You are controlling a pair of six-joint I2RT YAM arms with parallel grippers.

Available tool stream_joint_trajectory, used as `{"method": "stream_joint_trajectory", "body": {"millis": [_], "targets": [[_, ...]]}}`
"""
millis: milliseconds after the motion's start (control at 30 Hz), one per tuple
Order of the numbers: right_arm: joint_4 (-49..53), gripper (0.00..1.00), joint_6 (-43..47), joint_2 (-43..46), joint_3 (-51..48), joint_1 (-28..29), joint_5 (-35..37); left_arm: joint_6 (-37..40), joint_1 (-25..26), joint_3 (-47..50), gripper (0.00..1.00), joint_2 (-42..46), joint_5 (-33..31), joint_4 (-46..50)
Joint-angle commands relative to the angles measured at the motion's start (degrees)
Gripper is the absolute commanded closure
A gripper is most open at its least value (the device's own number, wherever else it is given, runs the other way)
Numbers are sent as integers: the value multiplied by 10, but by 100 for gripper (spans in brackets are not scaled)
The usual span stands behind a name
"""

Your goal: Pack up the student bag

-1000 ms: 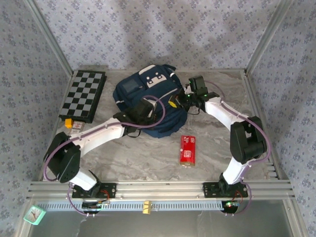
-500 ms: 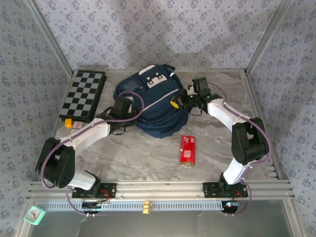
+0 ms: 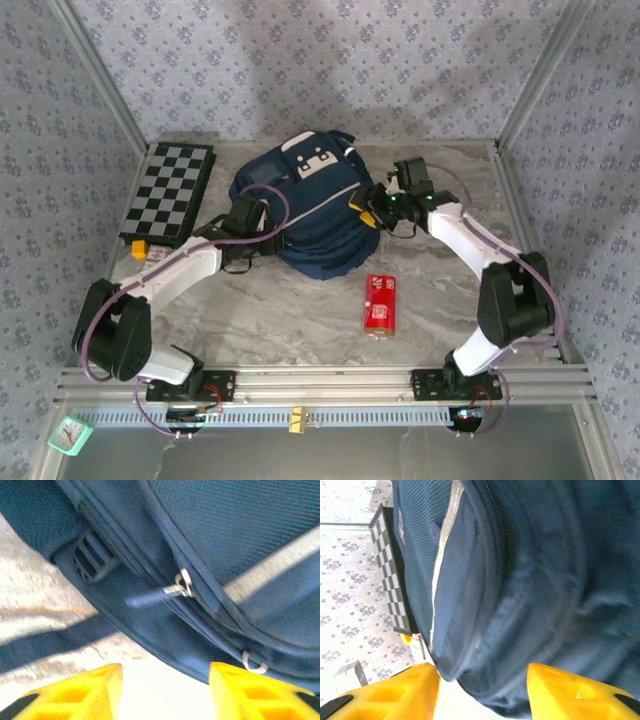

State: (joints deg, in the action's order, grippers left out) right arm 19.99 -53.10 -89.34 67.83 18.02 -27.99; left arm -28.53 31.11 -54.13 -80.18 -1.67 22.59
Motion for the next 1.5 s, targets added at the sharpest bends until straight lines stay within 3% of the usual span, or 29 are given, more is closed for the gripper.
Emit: {"method": "stream_joint_trajectory", "body": {"millis": [0, 200, 367, 533, 800, 1167, 1467], "targets": [[140, 43, 94, 57, -34, -12, 43, -62, 46, -14, 47, 36, 22, 61], [264, 35, 142, 157, -131, -23, 98, -221, 173, -11, 50, 35, 22, 36], [248, 31, 118, 230, -252, -25, 89, -306, 248, -17, 52, -29, 37, -50], [222, 30, 117, 232, -319, -27, 58, -341, 297, -56, 60, -113, 40, -88], [156, 27, 122, 206, -369, -35, 16, -361, 317, -110, 76, -219, 70, -135], [100, 26, 119, 187, -394, -34, -29, -376, 323, -162, 100, -310, 71, -91], [53, 26, 103, 192, -395, -18, -88, -413, 319, -107, 100, -303, 66, -121]]}}
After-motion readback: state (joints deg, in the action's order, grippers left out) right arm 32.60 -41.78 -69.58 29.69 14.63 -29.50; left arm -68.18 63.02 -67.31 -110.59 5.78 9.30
